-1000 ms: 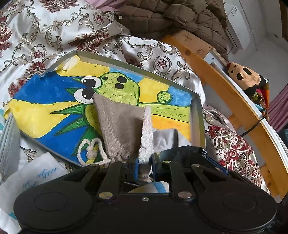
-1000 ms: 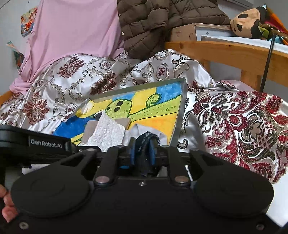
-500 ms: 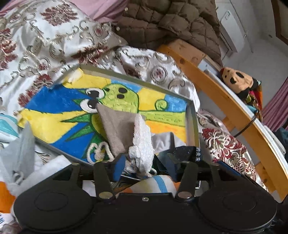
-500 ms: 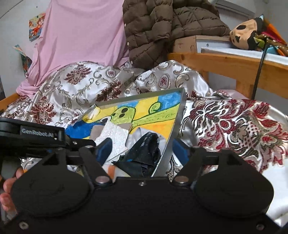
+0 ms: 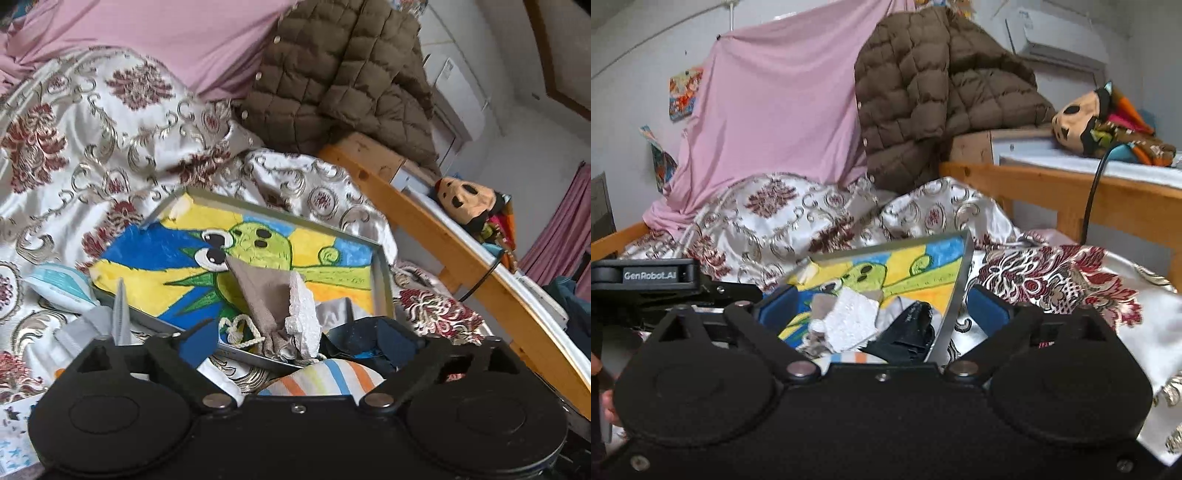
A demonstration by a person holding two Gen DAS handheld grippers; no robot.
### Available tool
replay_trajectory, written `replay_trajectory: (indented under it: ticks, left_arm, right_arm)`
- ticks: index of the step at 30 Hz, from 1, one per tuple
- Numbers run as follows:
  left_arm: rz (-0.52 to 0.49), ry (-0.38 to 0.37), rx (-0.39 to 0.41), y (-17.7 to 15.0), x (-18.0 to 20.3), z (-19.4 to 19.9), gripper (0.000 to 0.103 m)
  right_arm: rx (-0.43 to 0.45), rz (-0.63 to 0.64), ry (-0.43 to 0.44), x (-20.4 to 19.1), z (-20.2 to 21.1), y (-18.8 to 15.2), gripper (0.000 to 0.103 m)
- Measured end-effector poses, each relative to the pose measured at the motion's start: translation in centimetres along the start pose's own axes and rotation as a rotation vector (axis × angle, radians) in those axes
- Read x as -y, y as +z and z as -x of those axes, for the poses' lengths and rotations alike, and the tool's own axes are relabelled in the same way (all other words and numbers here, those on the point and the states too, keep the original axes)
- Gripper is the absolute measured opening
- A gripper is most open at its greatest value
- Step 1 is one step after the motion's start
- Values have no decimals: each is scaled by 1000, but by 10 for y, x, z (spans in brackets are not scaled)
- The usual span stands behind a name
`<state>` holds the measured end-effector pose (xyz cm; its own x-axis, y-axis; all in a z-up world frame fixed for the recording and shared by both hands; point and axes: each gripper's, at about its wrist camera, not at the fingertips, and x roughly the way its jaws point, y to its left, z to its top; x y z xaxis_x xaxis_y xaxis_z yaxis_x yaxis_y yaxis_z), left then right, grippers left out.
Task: Organize soft objects
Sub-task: 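Lower the fluffy strip and black sock onto the tray and open both grippers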
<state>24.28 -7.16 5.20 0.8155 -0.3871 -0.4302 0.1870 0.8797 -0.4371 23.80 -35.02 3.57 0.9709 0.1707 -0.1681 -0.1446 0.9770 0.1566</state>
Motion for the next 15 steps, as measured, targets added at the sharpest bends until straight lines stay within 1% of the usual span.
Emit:
replay_trajectory:
  ticks: [2, 3, 6, 11, 15]
  left_arm:
    - [-5, -10, 24, -3, 1, 13, 101]
    - [-10, -14, 35, -4, 1, 19, 102]
    - [-38, -17, 67, -10, 3, 38, 102]
    - [-104, 0, 109, -22, 7, 65, 102]
    - [-121, 14, 136, -31, 4, 85, 102]
  right_arm:
    - [28, 1, 8, -5, 14, 0, 102]
    - [39, 4, 15, -8, 22, -1, 102]
    - [64, 11, 28, -16, 43, -4, 102]
    - [99, 9, 39, -31, 77, -10, 102]
    - [105, 0, 48, -41, 97, -14, 102]
